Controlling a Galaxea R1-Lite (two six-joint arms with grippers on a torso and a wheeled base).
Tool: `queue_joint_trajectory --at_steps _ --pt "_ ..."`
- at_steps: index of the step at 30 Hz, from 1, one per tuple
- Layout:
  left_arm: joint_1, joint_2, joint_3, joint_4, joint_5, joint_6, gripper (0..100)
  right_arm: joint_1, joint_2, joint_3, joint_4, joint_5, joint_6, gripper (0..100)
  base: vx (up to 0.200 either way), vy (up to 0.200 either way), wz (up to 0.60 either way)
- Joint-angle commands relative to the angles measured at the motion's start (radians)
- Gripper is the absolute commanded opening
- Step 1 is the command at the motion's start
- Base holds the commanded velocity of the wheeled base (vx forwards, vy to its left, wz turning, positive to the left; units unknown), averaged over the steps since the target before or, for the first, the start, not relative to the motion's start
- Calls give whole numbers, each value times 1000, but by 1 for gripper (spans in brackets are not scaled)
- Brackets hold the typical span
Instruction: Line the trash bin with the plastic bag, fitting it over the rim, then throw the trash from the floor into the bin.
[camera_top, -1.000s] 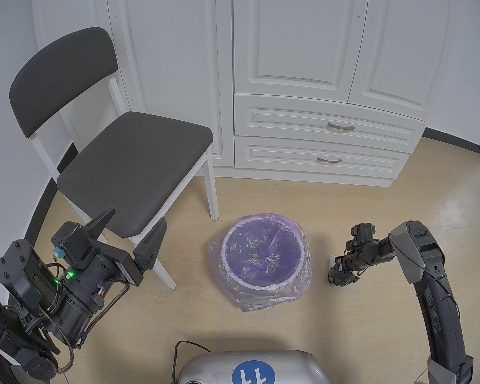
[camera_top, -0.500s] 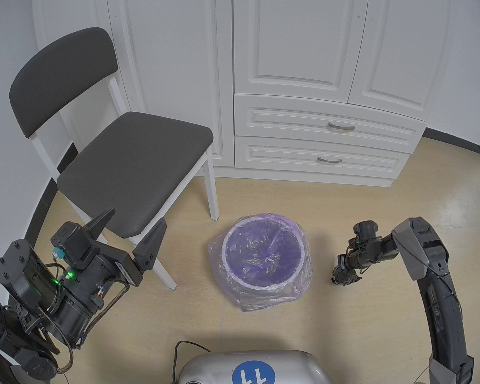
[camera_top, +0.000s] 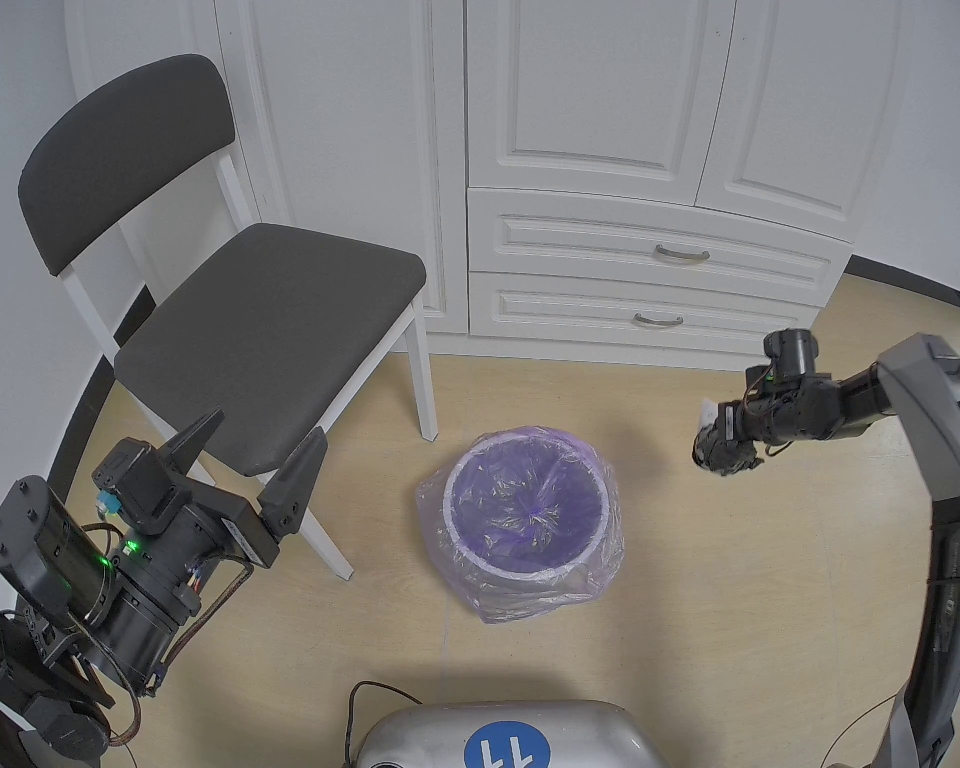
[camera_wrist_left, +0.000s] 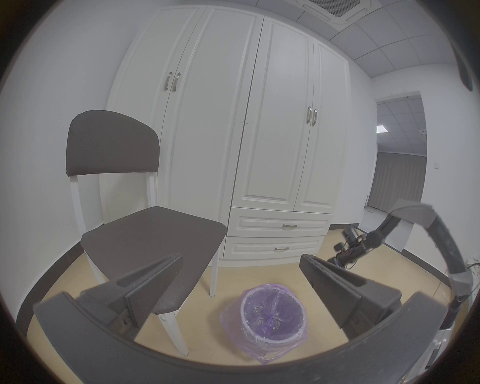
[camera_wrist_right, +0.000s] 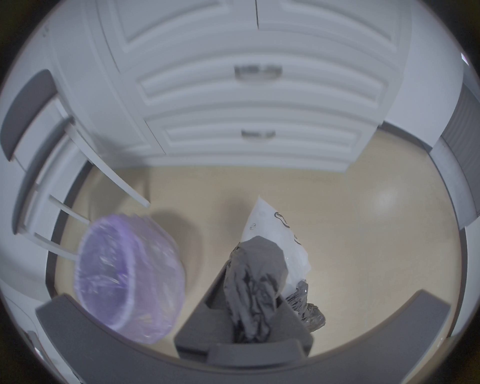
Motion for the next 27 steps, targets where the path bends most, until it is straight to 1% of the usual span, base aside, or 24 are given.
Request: queue_joint_trajectory --at_steps 1,2,4,8,9,10,11,14,17,20,21,22,24,25,27 --pt "-1 -30 -5 -1 -1 1 100 131 -524 414 -275 -8 31 0 0 0 0" --pt "-1 -25 -3 -1 -1 2 100 160 -543 452 -324 -9 31 0 0 0 0" --pt "-1 -21 0 -1 -1 2 100 209 -575 506 -366 -8 31 0 0 0 0" --pt "-2 -22 0 -1 -1 4 100 300 -575 529 -347 -6 41 0 0 0 0" --pt "-2 -22 -1 -1 -1 4 100 329 -564 524 -334 -5 63 0 0 0 0" --pt "-2 -22 -1 -1 -1 4 100 335 -560 523 -329 -3 71 0 0 0 0" --pt "-8 -22 -1 -1 -1 4 100 370 -527 507 -315 5 120 0 0 0 0" --pt "-17 -24 -1 -1 1 5 100 421 -449 468 -317 5 195 0 0 0 0" --pt "-25 -28 -6 -1 1 17 100 450 -343 412 -324 3 258 0 0 0 0" --pt "-25 -28 -6 -1 1 20 100 451 -339 409 -324 3 261 0 0 0 0" --pt "-25 -24 -5 -1 2 63 100 468 -196 294 -330 -12 382 0 0 0 0" --pt "-25 -25 -3 -1 2 68 100 468 -165 271 -335 -17 416 0 0 0 0" --pt "-27 -28 -1 -1 2 71 100 468 -121 244 -335 -17 445 0 0 0 0" --pt "-27 -28 -1 -1 2 71 100 468 -121 244 -335 -17 445 0 0 0 0" --pt "-27 -32 -3 -1 2 70 100 468 -49 208 -337 -12 457 0 0 0 0"
